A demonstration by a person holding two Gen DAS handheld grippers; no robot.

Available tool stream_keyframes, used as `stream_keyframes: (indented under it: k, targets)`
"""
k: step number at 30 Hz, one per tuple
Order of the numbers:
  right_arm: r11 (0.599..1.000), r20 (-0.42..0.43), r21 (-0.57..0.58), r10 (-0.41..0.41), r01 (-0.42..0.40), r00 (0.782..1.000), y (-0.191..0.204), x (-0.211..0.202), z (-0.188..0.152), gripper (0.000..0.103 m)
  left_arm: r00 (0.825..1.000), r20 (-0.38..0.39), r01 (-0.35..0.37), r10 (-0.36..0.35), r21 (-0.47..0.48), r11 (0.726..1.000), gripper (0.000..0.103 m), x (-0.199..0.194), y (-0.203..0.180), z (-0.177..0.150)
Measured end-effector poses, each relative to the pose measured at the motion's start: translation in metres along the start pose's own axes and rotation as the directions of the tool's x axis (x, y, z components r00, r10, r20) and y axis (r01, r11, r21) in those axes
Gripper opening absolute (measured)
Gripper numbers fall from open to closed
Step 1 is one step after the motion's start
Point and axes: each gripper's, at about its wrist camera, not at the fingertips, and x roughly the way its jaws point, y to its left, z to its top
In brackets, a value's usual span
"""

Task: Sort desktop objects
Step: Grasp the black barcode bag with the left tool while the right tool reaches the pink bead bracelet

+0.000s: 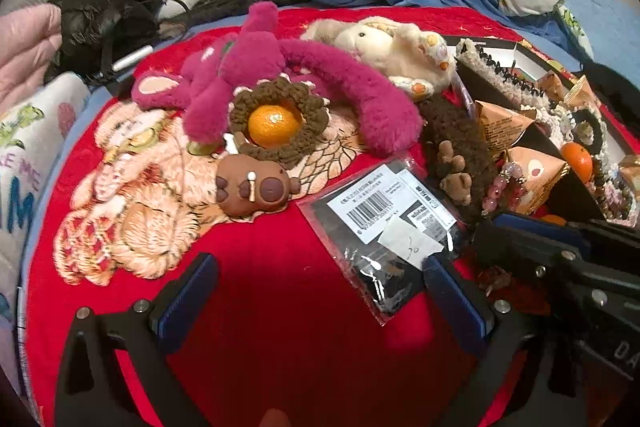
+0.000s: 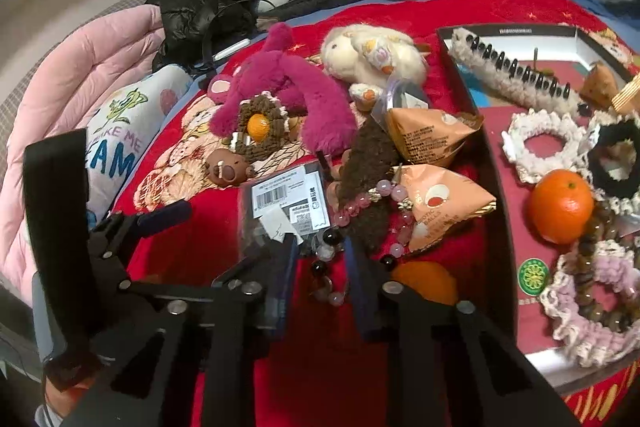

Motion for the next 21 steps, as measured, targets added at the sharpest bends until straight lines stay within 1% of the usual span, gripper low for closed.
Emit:
stream_keyframes:
  k: [2, 4, 6, 10, 11, 13, 14, 15, 17, 18, 19, 21]
  targets:
    - [1.000, 0.007, 0.008, -0.004, 0.004, 1.000, -0.001, 0.001, 0.001, 0.014, 0.999, -0.018, 0.039, -0.040, -0.027, 0.999, 0.103, 0.006, 0.005, 0.000]
    - [1.000, 0.011, 0.022, 0.009, -0.010, 1.000, -0.004, 0.002, 0.001, 0.008, 0.999, -0.018, 0.051, -0.051, -0.037, 0.998, 0.103, 0.009, 0.007, -0.001]
    - [0.999, 0.013, 0.033, 0.021, -0.021, 1.000, -0.005, 0.003, 0.002, 0.007, 0.999, -0.021, 0.046, -0.047, -0.034, 0.998, 0.103, 0.010, 0.005, -0.001]
    - [0.999, 0.016, 0.033, 0.011, -0.011, 1.000, -0.003, 0.003, 0.002, 0.006, 0.998, -0.026, 0.053, -0.055, -0.043, 0.998, 0.103, 0.010, 0.006, 0.000]
    - [0.999, 0.016, 0.039, 0.019, -0.020, 1.000, -0.003, 0.002, 0.001, 0.006, 0.998, -0.022, 0.055, -0.056, -0.043, 0.998, 0.101, 0.009, 0.005, -0.001]
    - [0.999, 0.015, 0.045, 0.027, -0.027, 1.000, -0.004, 0.001, 0.001, 0.006, 0.998, -0.011, 0.062, -0.062, -0.037, 0.997, 0.086, 0.004, 0.003, -0.001]
    - [0.999, 0.015, 0.044, 0.025, -0.025, 1.000, -0.003, 0.001, 0.001, 0.006, 0.998, -0.005, 0.063, -0.063, -0.041, 0.997, 0.068, 0.001, 0.002, -0.001]
    - [0.999, 0.014, 0.043, 0.025, -0.026, 1.000, -0.002, 0.000, 0.001, 0.006, 0.999, -0.001, 0.054, -0.054, -0.048, 0.997, 0.044, -0.003, 0.001, -0.001]
    - [0.999, 0.015, 0.041, 0.031, -0.031, 0.999, -0.001, -0.001, 0.001, 0.006, 0.999, -0.013, 0.052, -0.053, -0.071, 0.996, 0.021, -0.007, 0.003, 0.000]
    - [0.999, 0.016, 0.038, 0.035, -0.035, 0.999, 0.000, -0.001, 0.001, 0.006, 0.999, -0.012, 0.028, -0.029, -0.074, 0.997, 0.003, -0.010, 0.005, -0.001]
    - [0.999, 0.019, 0.035, 0.038, -0.039, 0.999, 0.001, -0.003, 0.001, 0.006, 1.000, -0.017, 0.018, -0.020, -0.083, 0.996, 0.003, -0.011, 0.009, -0.002]
    - [0.999, 0.025, 0.029, 0.042, -0.043, 0.999, 0.003, -0.006, 0.001, 0.006, 0.999, -0.005, 0.042, -0.043, -0.099, 0.994, 0.001, -0.014, 0.013, -0.006]
